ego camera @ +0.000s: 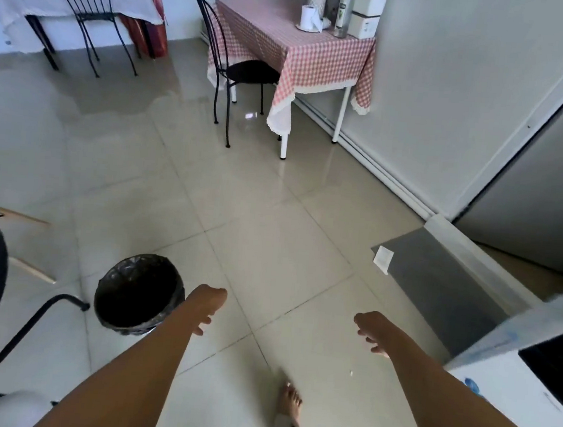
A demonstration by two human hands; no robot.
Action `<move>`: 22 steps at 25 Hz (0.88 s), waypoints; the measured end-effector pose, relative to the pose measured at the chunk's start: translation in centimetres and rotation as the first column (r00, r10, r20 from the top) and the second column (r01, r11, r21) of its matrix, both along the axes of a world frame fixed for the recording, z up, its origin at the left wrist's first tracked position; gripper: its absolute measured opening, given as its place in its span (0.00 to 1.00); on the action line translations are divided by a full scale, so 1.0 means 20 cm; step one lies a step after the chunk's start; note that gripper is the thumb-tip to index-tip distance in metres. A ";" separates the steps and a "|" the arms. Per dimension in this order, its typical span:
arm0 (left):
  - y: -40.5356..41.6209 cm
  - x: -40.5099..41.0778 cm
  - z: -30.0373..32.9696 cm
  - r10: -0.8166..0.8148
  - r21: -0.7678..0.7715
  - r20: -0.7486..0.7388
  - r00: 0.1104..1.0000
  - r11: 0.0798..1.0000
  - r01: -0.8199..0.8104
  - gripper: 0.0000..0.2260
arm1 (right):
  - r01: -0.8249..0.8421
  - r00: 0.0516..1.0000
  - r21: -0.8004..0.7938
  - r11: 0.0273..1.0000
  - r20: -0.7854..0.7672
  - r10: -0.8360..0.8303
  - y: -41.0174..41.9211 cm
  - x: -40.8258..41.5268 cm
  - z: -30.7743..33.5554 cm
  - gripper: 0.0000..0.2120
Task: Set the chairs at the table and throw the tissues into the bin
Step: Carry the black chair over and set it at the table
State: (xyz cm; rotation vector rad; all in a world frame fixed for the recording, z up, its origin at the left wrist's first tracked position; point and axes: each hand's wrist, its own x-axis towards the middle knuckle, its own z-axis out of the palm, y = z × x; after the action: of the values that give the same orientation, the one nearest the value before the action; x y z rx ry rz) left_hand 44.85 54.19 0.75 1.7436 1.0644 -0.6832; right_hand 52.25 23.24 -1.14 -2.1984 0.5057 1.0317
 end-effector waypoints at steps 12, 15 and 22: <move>0.67 1.18 -0.04 0.229 -0.012 -0.011 0.973 0.973 -0.229 0.25 | -0.318 0.948 -0.005 0.948 0.003 0.318 1.00 1.57 0.10 0.23; 1.02 1.49 -0.07 0.337 -0.033 0.006 0.941 0.941 -0.337 0.24 | -0.330 0.943 0.035 0.943 -0.038 0.332 1.37 1.92 0.08 0.23; 1.72 2.00 0.01 0.545 -0.088 0.016 0.838 0.836 -0.542 0.25 | -0.266 0.953 0.196 0.944 -0.095 0.288 2.11 2.68 0.02 0.08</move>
State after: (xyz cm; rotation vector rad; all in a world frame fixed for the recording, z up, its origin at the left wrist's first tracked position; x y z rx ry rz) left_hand 84.82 88.54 0.96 1.2813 1.4044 -0.3197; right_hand 105.86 65.35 -0.80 -2.0894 0.1462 1.3136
